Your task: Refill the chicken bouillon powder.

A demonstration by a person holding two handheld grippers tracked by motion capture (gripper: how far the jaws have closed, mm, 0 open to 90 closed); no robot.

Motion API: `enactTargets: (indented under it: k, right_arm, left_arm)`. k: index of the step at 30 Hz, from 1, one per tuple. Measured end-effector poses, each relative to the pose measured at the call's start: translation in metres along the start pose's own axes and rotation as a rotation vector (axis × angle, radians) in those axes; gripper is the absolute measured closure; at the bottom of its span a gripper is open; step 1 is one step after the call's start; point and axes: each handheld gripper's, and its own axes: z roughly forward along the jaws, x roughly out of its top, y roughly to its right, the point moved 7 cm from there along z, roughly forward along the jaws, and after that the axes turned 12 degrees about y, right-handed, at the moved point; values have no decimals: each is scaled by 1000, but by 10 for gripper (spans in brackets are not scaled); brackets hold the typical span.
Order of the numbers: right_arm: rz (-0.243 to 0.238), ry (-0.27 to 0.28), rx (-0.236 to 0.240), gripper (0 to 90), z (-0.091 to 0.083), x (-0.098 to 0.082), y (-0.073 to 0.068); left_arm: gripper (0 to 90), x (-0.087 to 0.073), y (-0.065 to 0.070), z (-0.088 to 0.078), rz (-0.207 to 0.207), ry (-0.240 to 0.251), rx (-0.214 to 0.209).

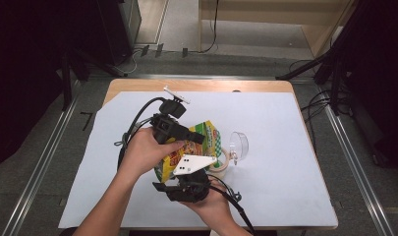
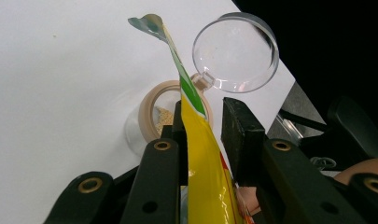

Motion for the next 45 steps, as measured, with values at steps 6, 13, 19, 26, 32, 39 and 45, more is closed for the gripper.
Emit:
enactTargets:
  k: [6, 13, 19, 26, 32, 39, 45]
  right_arm:
    - [4, 1, -1, 647, -1, 1, 0]
    - [6, 4, 0, 648, 0, 1, 0]
    - [0, 3, 2, 649, -1, 1, 1]
    - [3, 2, 4, 650, -1, 0, 1]
    - [1, 2, 2, 650, -1, 1, 1]
    - [1, 3, 3, 650, -1, 1, 0]
    - [5, 3, 4, 650, -1, 1, 0]
  left_arm:
    - [758, 1, 2, 0, 4, 7, 2]
    - [755, 1, 2, 0, 4, 7, 2]
    - [752, 1, 4, -1, 14, 7, 7]
    - [752, 1, 3, 0, 9, 5, 6]
    - [752, 1, 3, -1, 12, 6, 7]
    - [752, 1, 3, -1, 8, 7, 6]
    - [752, 1, 3, -1, 10, 4, 5]
